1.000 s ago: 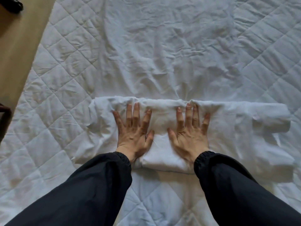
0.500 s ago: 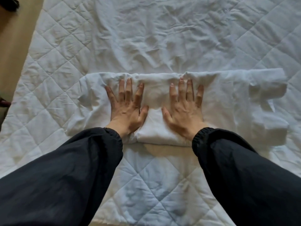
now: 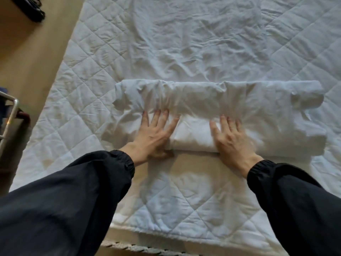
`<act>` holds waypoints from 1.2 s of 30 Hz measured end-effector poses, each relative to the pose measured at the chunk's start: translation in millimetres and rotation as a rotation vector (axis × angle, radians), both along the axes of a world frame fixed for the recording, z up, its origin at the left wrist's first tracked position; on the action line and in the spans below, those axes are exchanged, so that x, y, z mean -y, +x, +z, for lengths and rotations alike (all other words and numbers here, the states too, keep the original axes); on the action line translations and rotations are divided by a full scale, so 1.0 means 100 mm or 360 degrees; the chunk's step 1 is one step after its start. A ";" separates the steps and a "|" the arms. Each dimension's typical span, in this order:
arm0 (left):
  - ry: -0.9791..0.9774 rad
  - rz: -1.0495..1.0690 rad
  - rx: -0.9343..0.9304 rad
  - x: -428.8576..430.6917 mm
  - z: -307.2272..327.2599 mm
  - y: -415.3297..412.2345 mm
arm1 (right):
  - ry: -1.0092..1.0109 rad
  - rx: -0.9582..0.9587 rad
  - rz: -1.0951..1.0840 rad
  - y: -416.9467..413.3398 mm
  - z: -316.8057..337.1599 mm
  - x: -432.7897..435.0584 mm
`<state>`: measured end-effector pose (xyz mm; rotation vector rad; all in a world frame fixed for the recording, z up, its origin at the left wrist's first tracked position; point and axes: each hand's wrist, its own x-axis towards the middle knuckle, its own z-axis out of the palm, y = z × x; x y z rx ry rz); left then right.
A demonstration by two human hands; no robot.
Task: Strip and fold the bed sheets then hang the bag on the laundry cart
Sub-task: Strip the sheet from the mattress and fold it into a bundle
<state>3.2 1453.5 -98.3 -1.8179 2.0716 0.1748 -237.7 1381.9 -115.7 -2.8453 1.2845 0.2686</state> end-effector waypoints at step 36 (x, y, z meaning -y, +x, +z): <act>-0.0105 0.0095 -0.0227 -2.19 0.64 -0.58 | 0.0459 0.0086 -0.0145 -0.34 0.99 -2.19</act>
